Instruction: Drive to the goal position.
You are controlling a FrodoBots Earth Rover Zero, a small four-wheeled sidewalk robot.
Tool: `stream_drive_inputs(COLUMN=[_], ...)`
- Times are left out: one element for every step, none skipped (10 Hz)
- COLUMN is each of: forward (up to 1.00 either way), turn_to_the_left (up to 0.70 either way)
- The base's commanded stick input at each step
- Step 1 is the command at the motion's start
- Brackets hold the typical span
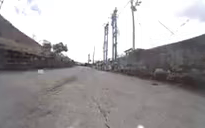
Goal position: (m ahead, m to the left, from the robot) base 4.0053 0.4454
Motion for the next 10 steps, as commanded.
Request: stream_drive_inputs(forward=[0.7,0.7,0.7,0.7,0.7,0.7,0.7,0.7,0.7,0.7], turn_to_the_left=[0.0,0.0,0.0,0.0,0.0,0.0,0.0,0.0,0.0,0.0])
